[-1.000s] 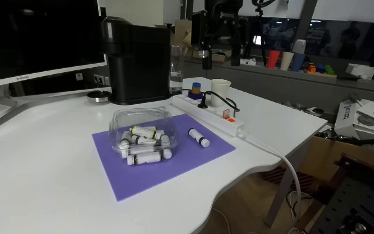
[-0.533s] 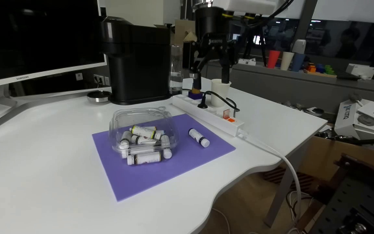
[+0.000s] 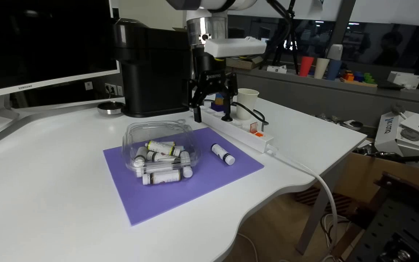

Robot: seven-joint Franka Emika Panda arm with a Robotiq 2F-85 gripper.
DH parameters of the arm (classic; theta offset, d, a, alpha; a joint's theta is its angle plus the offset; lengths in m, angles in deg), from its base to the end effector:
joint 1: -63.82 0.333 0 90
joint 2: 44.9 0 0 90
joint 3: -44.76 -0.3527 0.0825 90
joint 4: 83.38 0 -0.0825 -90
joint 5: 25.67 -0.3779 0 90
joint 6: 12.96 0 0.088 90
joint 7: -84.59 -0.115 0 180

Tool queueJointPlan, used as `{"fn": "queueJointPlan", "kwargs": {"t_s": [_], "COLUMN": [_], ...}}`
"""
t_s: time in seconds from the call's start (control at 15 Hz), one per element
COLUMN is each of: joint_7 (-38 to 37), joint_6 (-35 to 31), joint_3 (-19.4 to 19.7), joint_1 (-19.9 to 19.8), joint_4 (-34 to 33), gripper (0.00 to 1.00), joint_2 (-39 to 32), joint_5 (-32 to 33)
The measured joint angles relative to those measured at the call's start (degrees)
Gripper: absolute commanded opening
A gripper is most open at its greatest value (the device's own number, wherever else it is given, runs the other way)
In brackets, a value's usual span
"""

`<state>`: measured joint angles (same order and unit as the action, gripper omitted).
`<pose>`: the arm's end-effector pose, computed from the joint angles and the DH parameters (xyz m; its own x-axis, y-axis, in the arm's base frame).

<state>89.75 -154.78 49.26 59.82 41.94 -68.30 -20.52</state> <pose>0.5501 -0.0823 0.2197 0.9915 0.0158 -0.1293 0.0246 -0.9975 0.0663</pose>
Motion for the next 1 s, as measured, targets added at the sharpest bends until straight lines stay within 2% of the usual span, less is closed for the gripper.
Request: {"fn": "queueJointPlan", "kwargs": {"t_s": [0.47, 1.0], "joint_7": [3.1, 9.6], "joint_6": [1.5, 5.2], "joint_3": [-3.2, -6.4], "joint_1": [-1.2, -4.1], "joint_4": [-7.9, -12.0], "gripper": [1.00, 1.00], "joint_2": [-7.4, -9.6], "joint_5": [-5.6, -10.8]}}
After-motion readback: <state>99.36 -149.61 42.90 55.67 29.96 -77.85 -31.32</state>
